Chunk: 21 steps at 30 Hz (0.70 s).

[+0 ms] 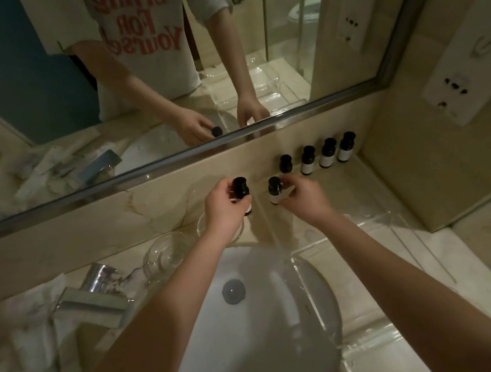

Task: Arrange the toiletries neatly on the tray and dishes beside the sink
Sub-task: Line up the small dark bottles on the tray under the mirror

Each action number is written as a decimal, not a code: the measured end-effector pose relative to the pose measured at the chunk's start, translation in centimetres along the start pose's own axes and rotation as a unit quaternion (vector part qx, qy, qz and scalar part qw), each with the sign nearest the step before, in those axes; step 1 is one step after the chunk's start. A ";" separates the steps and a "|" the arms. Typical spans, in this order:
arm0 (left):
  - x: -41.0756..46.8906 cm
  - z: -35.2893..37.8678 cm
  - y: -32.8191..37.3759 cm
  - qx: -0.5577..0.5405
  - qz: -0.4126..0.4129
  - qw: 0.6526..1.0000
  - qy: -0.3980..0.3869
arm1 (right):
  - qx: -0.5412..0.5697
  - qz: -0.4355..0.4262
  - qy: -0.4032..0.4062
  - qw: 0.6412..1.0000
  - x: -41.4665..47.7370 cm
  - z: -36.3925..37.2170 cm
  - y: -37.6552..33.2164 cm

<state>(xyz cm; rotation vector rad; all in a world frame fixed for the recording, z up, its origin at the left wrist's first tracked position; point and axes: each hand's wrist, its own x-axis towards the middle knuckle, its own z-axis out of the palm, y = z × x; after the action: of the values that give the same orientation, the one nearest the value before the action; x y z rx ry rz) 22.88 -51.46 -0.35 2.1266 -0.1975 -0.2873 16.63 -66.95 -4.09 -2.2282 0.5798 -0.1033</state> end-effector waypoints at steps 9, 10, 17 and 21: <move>1.0 0.4 1.4 0.003 0.028 1.000 0.007 | -0.273 -0.158 0.015 0.949 3.8 -5.8 -1.9; 1.1 0.3 1.5 0.007 0.031 0.999 0.008 | -0.308 -0.170 -0.003 0.936 4.2 -5.8 -2.3; 1.2 0.2 1.5 0.015 0.033 0.999 0.011 | -0.385 -0.180 -0.047 0.904 6.1 -5.4 -2.7; 1.3 0.2 1.3 0.013 0.029 0.999 0.013 | -0.387 -0.165 -0.047 0.906 6.5 -5.6 -2.8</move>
<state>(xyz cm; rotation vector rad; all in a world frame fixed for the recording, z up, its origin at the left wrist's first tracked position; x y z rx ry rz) 24.06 -52.68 0.42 2.1454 -0.2476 -0.2241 22.05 -72.16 1.00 -3.0739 0.1821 0.0823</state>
